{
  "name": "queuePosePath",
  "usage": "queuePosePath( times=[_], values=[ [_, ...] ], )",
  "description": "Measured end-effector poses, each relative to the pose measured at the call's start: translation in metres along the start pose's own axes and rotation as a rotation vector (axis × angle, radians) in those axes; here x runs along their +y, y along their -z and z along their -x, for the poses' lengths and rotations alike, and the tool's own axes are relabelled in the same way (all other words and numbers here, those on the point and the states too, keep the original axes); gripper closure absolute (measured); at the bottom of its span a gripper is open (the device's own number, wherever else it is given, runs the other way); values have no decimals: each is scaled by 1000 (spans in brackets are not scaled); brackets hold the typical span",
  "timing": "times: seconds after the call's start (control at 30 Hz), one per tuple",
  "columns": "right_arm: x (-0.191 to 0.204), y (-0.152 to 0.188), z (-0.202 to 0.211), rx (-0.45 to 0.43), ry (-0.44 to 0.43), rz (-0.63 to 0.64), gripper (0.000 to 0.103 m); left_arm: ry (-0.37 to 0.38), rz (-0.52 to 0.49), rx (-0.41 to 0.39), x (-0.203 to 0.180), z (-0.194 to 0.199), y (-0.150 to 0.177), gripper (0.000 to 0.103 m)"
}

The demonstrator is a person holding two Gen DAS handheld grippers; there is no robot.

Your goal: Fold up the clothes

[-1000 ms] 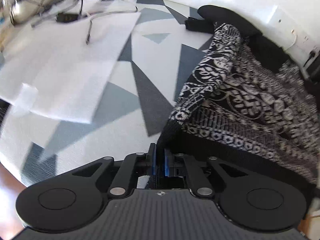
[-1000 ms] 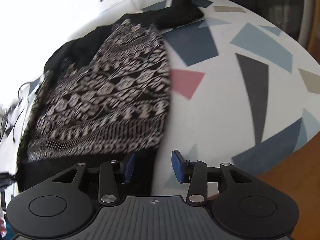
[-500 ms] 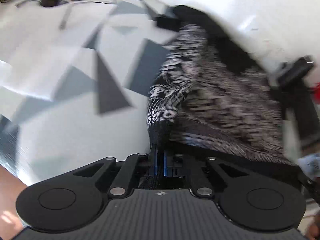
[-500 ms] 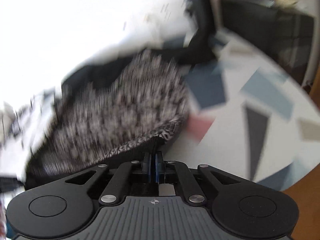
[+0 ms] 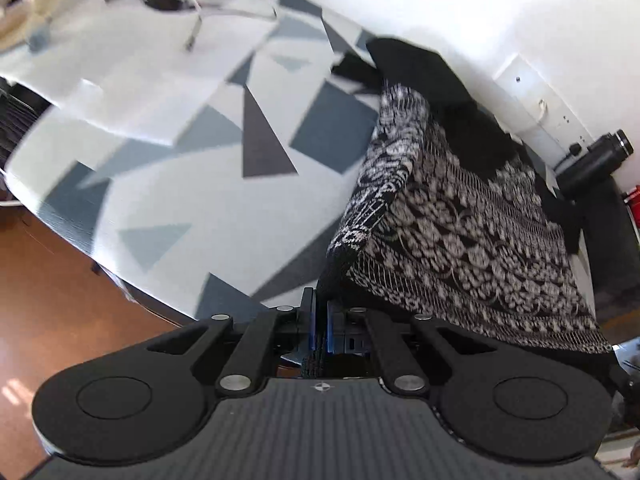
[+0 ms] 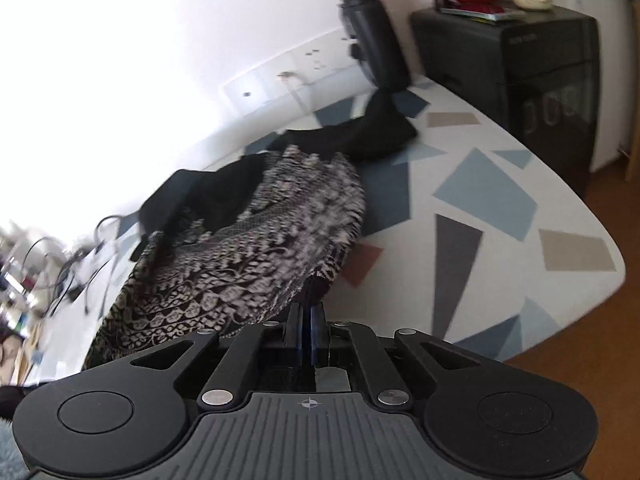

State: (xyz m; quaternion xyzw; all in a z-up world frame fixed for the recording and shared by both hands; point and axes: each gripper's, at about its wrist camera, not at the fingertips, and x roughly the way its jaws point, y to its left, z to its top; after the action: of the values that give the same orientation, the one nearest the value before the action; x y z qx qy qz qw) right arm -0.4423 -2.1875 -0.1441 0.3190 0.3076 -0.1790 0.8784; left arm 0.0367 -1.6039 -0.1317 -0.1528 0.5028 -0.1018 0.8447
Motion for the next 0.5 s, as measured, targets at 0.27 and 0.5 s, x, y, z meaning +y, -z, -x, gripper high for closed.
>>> queuePosePath(
  times=[0.27,0.5],
  values=[
    [-16,-14,-21,-34,10,-45,100,58,-32,-178,-25,-5,-28,98],
    [-10,-59,-62,-78,15,21,100,87,25,-225,-45,-43,-80,98]
  ],
)
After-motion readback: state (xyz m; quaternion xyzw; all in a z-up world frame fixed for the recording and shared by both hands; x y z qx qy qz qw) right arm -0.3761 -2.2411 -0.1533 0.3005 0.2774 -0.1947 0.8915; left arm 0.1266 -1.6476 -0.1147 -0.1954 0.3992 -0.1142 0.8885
